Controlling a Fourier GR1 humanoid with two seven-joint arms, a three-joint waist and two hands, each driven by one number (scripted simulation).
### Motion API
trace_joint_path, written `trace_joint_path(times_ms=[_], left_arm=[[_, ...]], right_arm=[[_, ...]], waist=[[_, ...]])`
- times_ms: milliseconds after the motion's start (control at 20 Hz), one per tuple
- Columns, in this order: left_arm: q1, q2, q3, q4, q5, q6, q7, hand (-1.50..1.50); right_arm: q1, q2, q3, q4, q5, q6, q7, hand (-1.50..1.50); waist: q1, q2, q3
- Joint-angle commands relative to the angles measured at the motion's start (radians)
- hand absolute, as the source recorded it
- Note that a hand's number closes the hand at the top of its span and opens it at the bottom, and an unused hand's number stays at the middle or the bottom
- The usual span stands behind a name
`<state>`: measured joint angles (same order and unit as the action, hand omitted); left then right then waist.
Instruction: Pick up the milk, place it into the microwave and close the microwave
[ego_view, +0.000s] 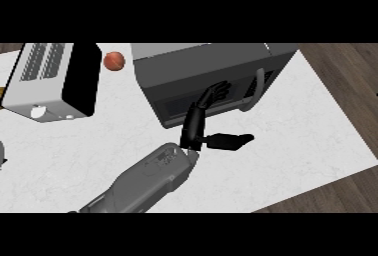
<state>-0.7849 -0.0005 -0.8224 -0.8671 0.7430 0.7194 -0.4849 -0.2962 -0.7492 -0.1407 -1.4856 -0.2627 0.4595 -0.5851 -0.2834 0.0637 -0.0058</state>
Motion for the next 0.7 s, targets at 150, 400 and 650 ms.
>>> trace_joint_path(times_ms=[150,400,650], left_arm=[[-0.057,0.001,0.052,0.036,0.092,0.045,-0.041,-1.50],[-0.082,0.001,0.042,0.048,0.127,0.054,-0.064,-1.50],[-0.106,0.001,0.035,0.070,0.161,0.064,-0.079,-1.50]], right_arm=[[-0.044,-0.026,-0.013,-0.001,0.055,-0.031,-0.026,1.50],[-0.076,-0.029,-0.011,0.019,0.068,-0.038,-0.024,1.50],[-0.095,-0.039,-0.010,0.030,0.087,-0.041,-0.032,1.50]], waist=[[-0.003,0.019,0.001],[0.002,0.032,0.002],[0.001,0.029,0.004]])
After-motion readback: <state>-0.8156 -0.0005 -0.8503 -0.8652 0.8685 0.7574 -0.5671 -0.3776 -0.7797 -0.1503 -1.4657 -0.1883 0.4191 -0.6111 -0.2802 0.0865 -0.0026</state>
